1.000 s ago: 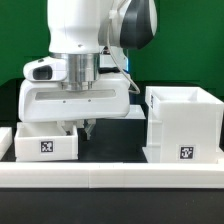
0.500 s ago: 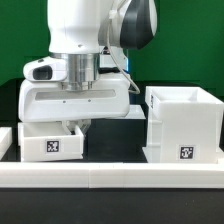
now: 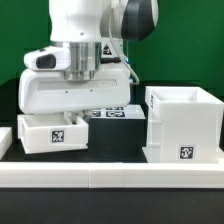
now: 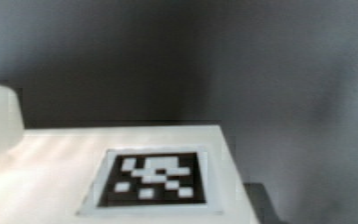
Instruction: Assemble drawer
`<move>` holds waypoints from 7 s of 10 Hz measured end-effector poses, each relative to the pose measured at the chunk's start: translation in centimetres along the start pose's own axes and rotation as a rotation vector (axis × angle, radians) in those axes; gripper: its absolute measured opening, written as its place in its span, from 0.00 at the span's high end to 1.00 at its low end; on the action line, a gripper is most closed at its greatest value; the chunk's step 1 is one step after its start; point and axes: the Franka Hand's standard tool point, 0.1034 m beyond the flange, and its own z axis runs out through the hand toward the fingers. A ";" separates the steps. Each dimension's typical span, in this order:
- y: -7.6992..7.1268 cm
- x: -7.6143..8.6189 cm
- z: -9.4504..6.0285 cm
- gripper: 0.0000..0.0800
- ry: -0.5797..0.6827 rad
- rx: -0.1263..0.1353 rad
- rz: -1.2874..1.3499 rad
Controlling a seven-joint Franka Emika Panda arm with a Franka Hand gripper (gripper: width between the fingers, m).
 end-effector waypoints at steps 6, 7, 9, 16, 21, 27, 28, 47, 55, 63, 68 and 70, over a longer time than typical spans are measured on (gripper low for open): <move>0.3 -0.6 0.1 0.95 -0.015 0.011 -0.256; 0.5 -0.4 0.3 0.95 -0.013 -0.007 -0.409; -0.8 -0.1 0.6 0.95 -0.027 -0.004 -0.555; -1.7 0.4 0.7 0.95 -0.054 -0.013 -1.004; -4.5 2.5 1.1 0.95 -0.046 -0.008 -1.047; -5.1 3.1 1.6 0.95 -0.042 -0.020 -1.083; -5.5 3.5 1.9 0.95 -0.046 -0.020 -1.102; -6.2 4.4 2.0 0.95 -0.058 -0.026 -1.148; -6.4 4.6 2.1 0.95 -0.040 -0.043 -1.154; -6.6 4.7 2.1 0.95 -0.047 -0.053 -1.166; -6.3 4.8 2.2 0.95 -0.069 -0.035 -1.155; -6.2 4.7 2.2 0.95 -0.082 -0.024 -1.152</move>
Offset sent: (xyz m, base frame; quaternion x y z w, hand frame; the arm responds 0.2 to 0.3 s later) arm 0.0000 0.0000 0.0000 0.0000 0.0000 -0.0650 0.9979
